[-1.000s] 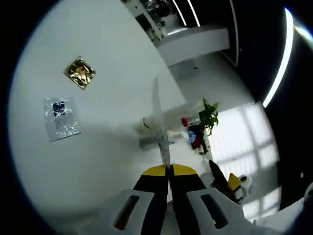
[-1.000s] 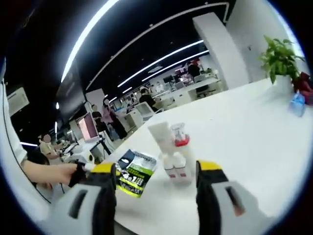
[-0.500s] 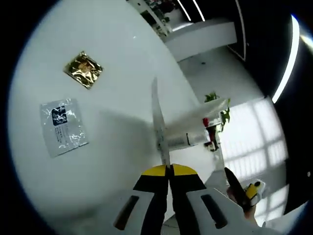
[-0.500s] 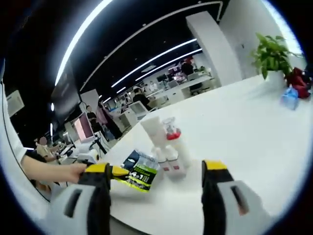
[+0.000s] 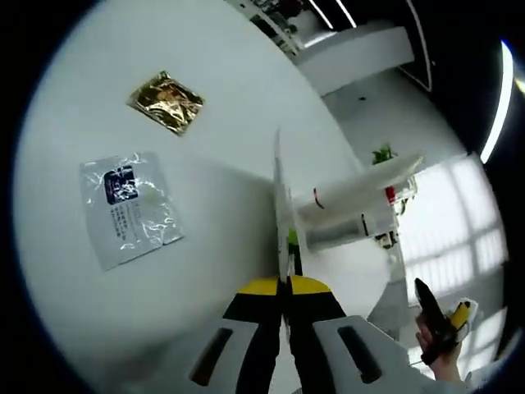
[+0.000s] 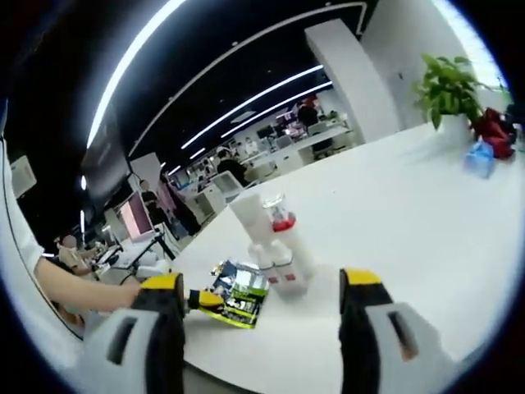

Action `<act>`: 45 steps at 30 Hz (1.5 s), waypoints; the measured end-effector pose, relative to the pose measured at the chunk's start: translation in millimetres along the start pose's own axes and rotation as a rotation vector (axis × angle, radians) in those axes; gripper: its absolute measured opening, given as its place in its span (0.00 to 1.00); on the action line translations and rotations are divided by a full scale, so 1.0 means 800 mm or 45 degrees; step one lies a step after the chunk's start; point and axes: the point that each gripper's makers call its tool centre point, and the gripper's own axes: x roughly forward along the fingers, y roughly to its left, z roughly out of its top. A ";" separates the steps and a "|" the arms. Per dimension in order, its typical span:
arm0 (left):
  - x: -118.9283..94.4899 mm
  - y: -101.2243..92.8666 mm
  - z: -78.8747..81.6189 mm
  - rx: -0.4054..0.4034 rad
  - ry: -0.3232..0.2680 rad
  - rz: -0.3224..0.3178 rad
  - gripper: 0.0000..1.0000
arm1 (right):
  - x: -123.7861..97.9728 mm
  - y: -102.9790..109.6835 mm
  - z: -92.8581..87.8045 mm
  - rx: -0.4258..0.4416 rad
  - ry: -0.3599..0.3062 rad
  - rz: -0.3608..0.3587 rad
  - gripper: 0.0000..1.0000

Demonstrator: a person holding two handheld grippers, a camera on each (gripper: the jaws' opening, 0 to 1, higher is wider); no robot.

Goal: Arrange the skincare products in the storage area until every visible bottle or jar stands upright without overlapping.

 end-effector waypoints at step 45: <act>0.021 0.015 0.005 1.247 0.176 0.345 0.31 | -0.011 -0.012 -0.004 0.015 -0.003 -0.033 0.79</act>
